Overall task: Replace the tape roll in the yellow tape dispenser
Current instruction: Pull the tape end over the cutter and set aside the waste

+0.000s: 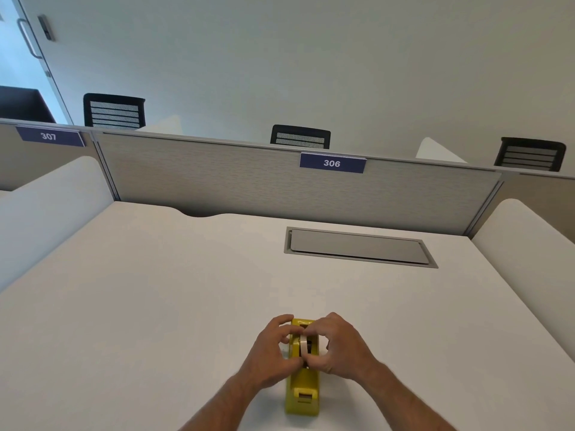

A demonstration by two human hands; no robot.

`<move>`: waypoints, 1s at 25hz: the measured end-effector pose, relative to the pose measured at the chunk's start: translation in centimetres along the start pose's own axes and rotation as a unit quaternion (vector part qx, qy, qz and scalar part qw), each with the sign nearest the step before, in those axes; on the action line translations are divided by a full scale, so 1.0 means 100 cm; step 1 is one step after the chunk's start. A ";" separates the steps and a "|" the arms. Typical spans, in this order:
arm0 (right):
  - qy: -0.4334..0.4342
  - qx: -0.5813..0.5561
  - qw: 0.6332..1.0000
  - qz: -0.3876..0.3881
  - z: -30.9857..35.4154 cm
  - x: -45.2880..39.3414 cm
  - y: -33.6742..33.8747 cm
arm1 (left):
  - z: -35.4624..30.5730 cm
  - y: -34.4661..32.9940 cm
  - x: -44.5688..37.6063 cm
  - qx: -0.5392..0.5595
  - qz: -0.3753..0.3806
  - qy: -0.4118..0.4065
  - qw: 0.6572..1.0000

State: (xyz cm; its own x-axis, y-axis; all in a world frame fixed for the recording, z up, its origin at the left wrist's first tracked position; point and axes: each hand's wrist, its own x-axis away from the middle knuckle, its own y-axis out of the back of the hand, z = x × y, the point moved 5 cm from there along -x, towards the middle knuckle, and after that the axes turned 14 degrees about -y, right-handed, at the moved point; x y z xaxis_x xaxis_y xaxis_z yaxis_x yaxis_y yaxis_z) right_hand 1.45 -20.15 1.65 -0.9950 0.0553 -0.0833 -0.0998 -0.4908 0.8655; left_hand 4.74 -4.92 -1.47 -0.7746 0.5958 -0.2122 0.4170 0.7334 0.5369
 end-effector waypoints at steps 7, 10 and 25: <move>-0.014 -0.040 0.999 -0.001 0.001 0.000 0.001 | 0.000 -0.001 0.000 -0.004 -0.002 0.011 1.000; -0.020 -0.049 0.999 -0.005 -0.002 -0.001 0.001 | -0.001 -0.001 0.000 -0.008 -0.006 0.009 1.000; -0.003 -0.023 1.000 0.004 0.000 -0.009 -0.002 | -0.001 -0.001 -0.001 -0.014 -0.009 0.018 1.000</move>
State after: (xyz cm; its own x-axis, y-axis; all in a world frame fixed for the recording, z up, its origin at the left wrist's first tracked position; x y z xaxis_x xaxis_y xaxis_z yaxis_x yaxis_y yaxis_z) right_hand 2.33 -20.11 1.58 -0.9956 0.0569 -0.0738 -0.0928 -0.5311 0.8422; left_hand 4.75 -5.12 -1.45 -0.7989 0.5700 -0.1921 0.3897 0.7338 0.5565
